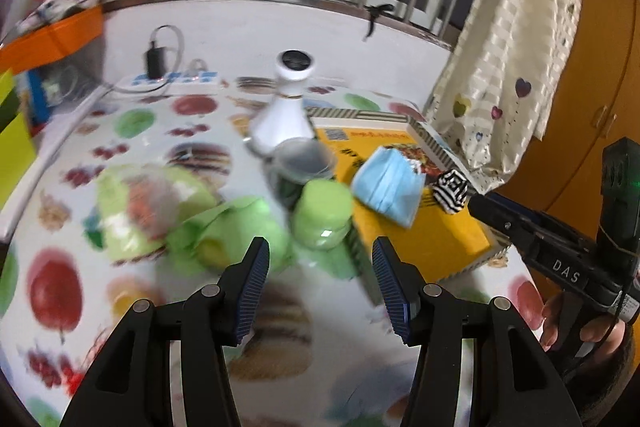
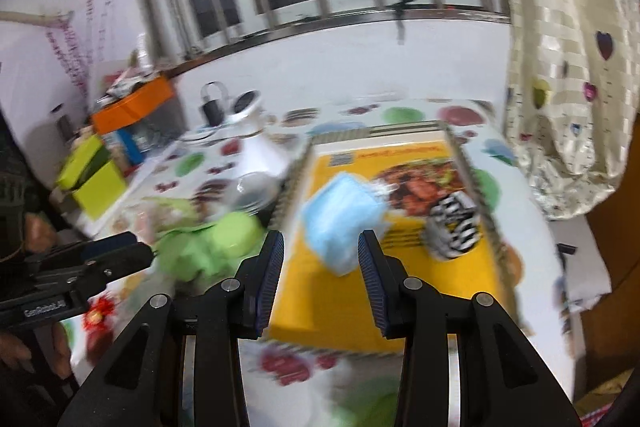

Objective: Organize soft objects
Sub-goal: 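Grasp the red tassel ornament with the left gripper while the right grasps the white glove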

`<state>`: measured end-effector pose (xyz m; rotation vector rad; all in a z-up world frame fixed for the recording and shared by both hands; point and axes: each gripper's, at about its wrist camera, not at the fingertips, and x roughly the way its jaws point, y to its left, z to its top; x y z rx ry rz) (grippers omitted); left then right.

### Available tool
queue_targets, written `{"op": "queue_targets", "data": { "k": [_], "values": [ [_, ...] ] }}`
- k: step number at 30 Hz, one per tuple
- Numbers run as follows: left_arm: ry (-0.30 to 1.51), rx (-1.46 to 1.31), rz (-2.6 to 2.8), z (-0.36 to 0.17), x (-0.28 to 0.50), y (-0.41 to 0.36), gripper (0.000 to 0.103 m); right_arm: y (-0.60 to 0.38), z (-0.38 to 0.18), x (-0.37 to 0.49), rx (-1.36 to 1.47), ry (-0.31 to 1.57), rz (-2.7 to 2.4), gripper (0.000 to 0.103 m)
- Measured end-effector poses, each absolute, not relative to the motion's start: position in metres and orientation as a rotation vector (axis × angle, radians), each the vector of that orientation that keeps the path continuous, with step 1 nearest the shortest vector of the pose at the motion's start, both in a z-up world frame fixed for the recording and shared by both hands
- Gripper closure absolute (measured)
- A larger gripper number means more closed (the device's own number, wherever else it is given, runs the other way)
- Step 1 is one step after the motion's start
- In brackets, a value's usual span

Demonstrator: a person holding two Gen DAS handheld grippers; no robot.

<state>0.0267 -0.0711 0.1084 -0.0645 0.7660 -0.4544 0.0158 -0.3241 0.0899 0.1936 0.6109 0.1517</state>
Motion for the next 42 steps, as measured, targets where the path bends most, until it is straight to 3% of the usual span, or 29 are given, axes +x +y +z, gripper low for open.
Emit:
{"op": "queue_targets", "data": {
  "k": [14,21,28,32,42],
  "values": [
    [0.760,-0.129,-0.215,0.087,-0.025,0.057,0.050,-0.238,0.062,0.003,0.145,0.673,0.381,0.063],
    [0.835,-0.148,-0.149,0.051,-0.035,0.097,0.050,-0.209,0.044,0.011,0.126,0.730,0.431,0.063],
    [0.865,-0.173,-0.130,0.033,-0.030,0.107,0.049,-0.187,0.037,0.018,0.115,0.748,0.465,0.063],
    [0.875,-0.146,-0.118,0.026,-0.022,0.106,0.049,-0.175,0.034,0.025,0.116,0.754,0.469,0.047],
    [0.885,-0.042,-0.088,0.016,-0.008,0.093,0.049,-0.143,0.019,0.047,0.071,0.812,0.481,0.047]
  ]
}}
